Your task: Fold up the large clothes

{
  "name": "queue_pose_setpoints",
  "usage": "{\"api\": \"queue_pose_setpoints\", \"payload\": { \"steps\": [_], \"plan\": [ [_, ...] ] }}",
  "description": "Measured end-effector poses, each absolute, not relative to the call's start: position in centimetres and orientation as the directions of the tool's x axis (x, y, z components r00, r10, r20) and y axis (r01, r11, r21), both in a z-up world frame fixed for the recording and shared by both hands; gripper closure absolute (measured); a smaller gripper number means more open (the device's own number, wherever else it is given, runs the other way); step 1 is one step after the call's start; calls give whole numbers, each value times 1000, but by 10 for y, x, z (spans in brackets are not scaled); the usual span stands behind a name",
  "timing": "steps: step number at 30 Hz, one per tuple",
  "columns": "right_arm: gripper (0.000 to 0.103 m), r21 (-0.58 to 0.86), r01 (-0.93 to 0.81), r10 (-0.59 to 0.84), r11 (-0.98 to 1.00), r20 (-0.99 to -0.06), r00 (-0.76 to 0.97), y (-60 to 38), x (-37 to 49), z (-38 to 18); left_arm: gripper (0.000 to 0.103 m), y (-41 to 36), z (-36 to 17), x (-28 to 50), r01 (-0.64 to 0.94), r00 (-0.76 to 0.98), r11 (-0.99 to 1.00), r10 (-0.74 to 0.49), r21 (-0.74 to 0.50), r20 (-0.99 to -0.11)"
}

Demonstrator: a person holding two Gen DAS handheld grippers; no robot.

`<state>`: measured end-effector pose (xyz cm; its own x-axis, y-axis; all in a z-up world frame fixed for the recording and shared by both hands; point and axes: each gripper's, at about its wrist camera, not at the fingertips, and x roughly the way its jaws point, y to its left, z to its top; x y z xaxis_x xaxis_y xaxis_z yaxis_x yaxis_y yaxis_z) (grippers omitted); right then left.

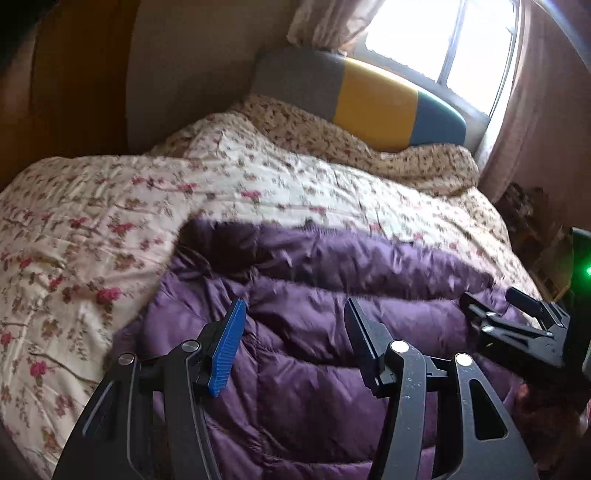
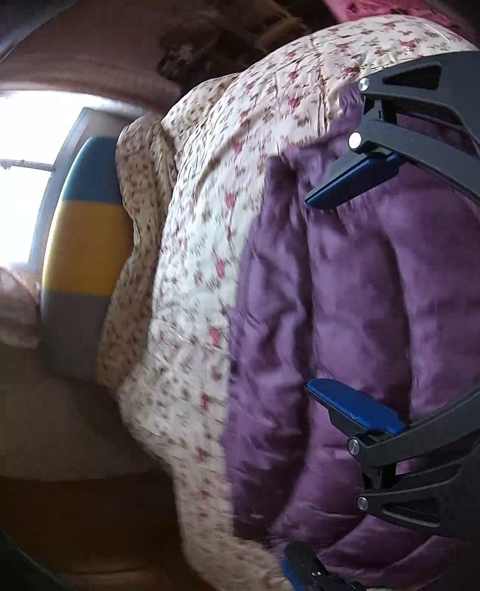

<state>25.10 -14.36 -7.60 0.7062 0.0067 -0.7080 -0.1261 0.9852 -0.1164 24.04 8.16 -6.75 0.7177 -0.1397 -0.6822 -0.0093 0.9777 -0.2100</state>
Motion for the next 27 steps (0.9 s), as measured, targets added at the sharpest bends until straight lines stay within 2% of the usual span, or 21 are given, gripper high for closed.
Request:
{"api": "queue_pose_setpoints", "payload": {
  "steps": [2, 7, 17, 21, 27],
  "plan": [
    [9, -145, -130, -13, 981, -715, 699, -137, 254, -88, 48, 83, -79, 244, -20, 705, 980, -127, -199, -697],
    [3, -99, -120, 3, 988, -759, 651, -141, 269, -114, 47, 90, -100, 249, -22, 699, 978, -135, -209, -703],
    [2, -103, -115, -2, 988, -756, 655, -140, 275, -131, 47, 86, -110, 249, -30, 703, 977, -128, -209, -700],
    [2, -86, -117, 12, 989, -754, 656, -143, 274, -132, 35, 83, -98, 242, -27, 712, 981, -114, -190, -693],
    [2, -74, -118, 22, 990, -752, 659, -144, 273, -131, 34, 83, -82, 227, -30, 731, 982, -106, -187, -674]
  ]
}}
